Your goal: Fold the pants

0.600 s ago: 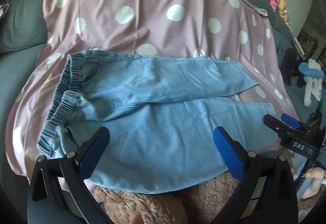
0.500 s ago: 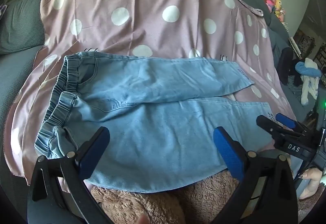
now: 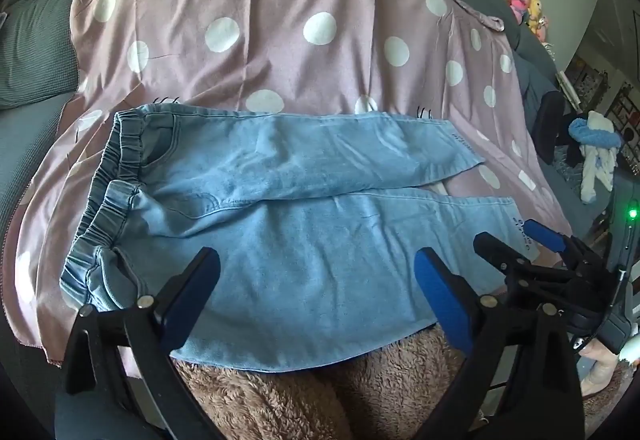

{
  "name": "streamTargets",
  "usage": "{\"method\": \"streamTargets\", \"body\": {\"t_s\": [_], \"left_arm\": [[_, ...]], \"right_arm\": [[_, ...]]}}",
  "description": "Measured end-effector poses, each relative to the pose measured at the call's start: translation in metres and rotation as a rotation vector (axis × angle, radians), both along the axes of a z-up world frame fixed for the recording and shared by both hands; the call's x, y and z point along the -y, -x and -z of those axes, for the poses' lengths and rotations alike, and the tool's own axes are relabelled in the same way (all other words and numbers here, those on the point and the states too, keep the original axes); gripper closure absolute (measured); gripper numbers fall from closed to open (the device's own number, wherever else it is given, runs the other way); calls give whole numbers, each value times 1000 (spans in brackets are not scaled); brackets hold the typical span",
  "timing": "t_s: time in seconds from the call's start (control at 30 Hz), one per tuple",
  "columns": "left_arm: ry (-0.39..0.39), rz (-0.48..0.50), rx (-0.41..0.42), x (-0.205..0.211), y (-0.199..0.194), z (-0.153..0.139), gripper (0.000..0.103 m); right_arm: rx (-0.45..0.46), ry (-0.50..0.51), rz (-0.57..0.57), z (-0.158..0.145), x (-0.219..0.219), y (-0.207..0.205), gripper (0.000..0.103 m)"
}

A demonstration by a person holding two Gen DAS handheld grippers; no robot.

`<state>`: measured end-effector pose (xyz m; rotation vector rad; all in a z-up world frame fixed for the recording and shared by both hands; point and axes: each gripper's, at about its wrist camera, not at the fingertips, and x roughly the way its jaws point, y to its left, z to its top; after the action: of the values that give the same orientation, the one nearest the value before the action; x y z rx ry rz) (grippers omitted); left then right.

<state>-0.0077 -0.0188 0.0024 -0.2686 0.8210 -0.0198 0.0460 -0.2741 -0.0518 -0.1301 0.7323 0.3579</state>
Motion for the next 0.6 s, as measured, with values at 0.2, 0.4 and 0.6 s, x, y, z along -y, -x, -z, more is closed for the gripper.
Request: {"method": "streamTargets", "body": {"t_s": [0.2, 0.4, 0.6], "left_arm": [[-9, 7, -29, 5, -2, 8, 8], [-28, -21, -60, 5, -4, 13, 8], [-38, -46, -116, -1, -7, 23, 7]], "right_arm": [[-9, -8, -5, 2, -4, 1, 1], [-20, -8, -9, 6, -4, 0, 1], [-34, -14, -8, 9, -3, -1, 1]]}}
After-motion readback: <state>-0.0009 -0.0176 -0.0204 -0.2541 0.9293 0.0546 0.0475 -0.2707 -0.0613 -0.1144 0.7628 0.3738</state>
